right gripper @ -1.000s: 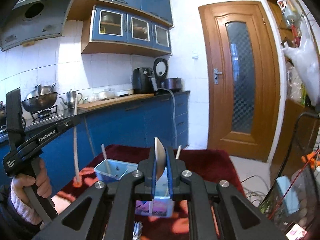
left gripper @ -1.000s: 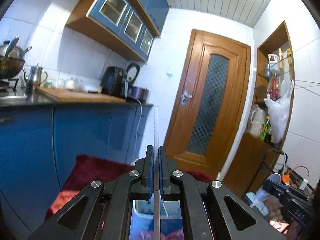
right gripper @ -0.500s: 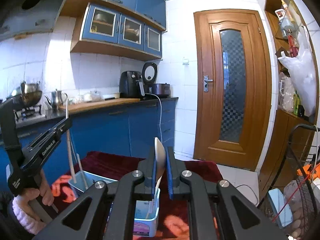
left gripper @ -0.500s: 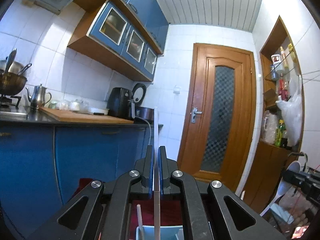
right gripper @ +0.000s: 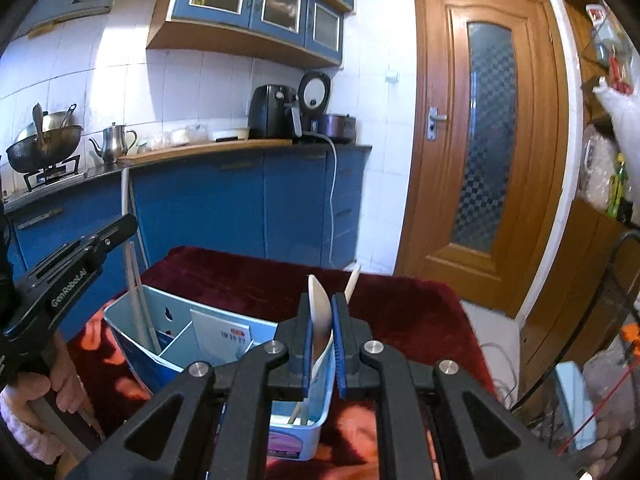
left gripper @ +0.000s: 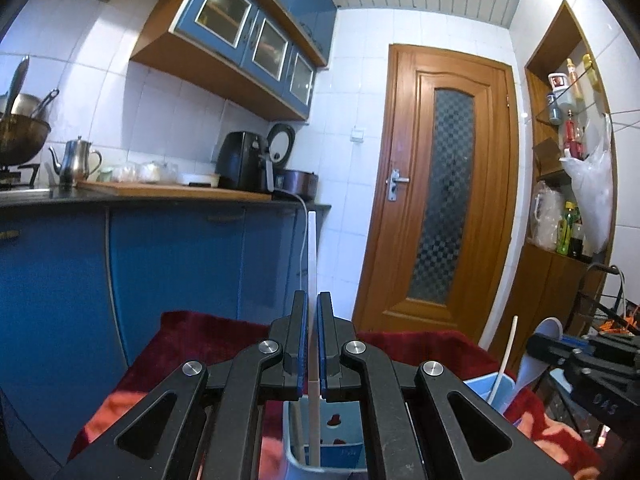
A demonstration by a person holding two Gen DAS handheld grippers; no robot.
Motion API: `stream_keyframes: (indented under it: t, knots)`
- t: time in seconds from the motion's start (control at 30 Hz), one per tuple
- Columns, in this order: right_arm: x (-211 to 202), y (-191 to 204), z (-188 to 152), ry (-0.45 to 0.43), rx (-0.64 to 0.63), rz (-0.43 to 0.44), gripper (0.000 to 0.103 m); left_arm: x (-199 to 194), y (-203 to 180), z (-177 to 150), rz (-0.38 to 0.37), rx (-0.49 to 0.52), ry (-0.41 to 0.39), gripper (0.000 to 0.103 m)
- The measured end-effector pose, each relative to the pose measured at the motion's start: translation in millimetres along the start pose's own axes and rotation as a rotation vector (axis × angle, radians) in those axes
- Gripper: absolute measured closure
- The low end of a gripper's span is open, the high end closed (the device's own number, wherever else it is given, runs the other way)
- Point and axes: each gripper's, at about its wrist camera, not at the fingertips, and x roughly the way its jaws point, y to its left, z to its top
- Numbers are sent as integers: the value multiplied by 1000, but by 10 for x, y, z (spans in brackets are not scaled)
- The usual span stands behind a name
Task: Organize utensils
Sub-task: 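Open the right tool to release the white spoon into the caddy, then open the left tool to drop the white chopstick into the caddy while the right tool withdraws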
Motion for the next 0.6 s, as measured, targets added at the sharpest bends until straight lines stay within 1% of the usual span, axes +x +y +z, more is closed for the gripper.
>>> stream_keyframes:
  t: [0.03, 0.07, 0.1, 0.17, 0.37, 0.6]
  knots:
    - [19, -17, -5, 7, 13, 7, 89, 6, 13, -4, -5, -3, 14, 99]
    - [32, -32, -11, 13, 27, 13, 82, 6, 12, -10, -9, -5, 24, 98]
    - [29, -53, -16, 15, 43, 22, 73, 8, 14, -13, -13, -7, 34, 93]
    - [13, -90, -28, 12, 74, 36, 67, -6, 18, -12, -15, -10, 47, 86]
    - [-138, -172, -22, -18, 112, 38, 64, -103, 7, 18, -29, -23, 64, 80]
    - [-359, -214, -30, -47, 136, 48, 62, -307, 1, 112, -49, -35, 86, 79]
